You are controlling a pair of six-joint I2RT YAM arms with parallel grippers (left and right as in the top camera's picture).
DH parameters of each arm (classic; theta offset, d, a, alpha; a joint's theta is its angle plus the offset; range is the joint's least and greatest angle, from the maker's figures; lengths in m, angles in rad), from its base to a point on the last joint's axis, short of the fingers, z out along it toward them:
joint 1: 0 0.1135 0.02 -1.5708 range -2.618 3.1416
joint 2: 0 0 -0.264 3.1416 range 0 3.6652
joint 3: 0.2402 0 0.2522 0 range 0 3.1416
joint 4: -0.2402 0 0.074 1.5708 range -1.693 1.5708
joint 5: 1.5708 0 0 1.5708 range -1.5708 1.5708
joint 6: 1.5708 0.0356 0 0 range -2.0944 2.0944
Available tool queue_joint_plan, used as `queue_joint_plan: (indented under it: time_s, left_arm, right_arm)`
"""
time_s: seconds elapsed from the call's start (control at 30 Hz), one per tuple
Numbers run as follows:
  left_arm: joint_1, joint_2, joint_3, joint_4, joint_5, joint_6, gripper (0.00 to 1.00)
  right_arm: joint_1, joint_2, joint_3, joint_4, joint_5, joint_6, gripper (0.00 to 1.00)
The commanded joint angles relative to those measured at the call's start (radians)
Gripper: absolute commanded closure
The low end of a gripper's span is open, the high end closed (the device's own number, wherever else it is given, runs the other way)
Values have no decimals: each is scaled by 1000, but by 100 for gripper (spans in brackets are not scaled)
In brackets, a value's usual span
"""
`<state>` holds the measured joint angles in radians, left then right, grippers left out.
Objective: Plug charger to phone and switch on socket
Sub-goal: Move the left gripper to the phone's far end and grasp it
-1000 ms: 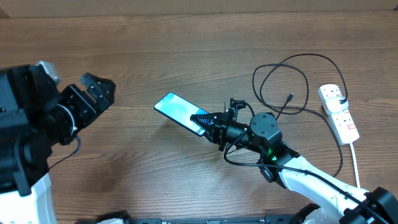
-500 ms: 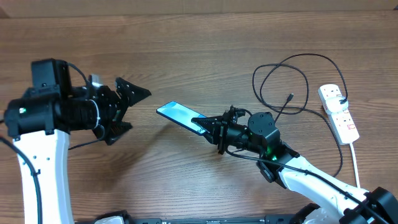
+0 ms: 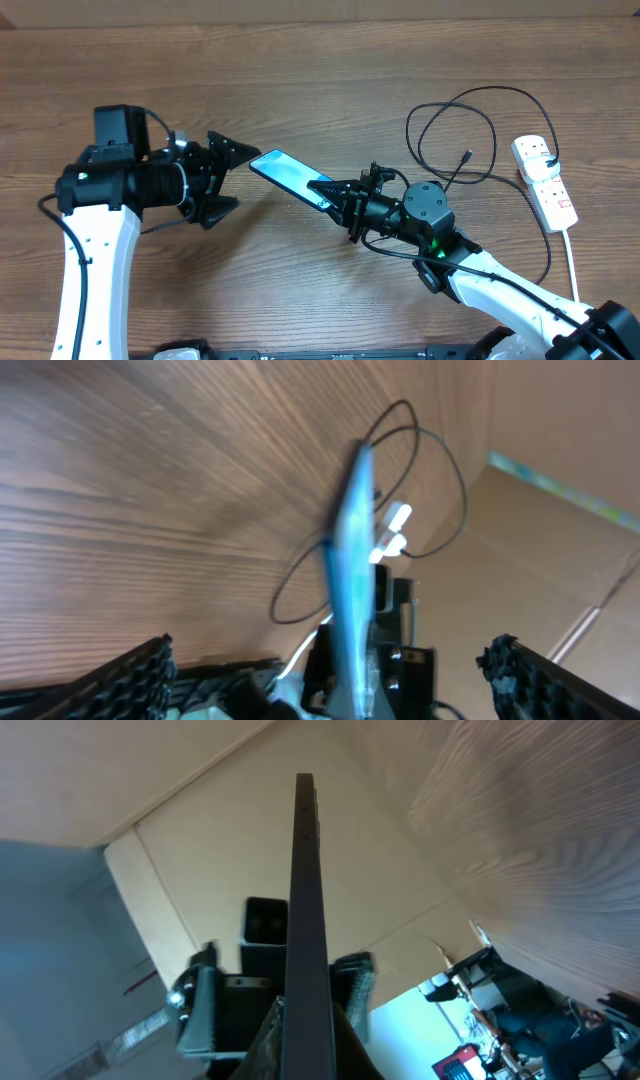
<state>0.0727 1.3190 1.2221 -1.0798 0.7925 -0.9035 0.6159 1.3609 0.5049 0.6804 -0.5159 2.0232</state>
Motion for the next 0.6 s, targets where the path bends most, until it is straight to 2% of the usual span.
queue_joint_plan:
  time_s: [0.0,0.13,0.3,0.57]
  left_arm:
    - [-60,1,-15,58,-1,-114,10]
    - [-136,1,-15,127,-60,-189,14]
    - [-208,2,-15,136,-143,-264,21]
    - [-250,2,-17,135,-221,-279,20]
  right_arm:
    - [-1,-6,20,14,10,139,96]
    - [-1,-6,20,14,9,138,96]
    - [-1,-6,20,14,1,139,96]
    - [-1,-6,20,14,-2,139,96]
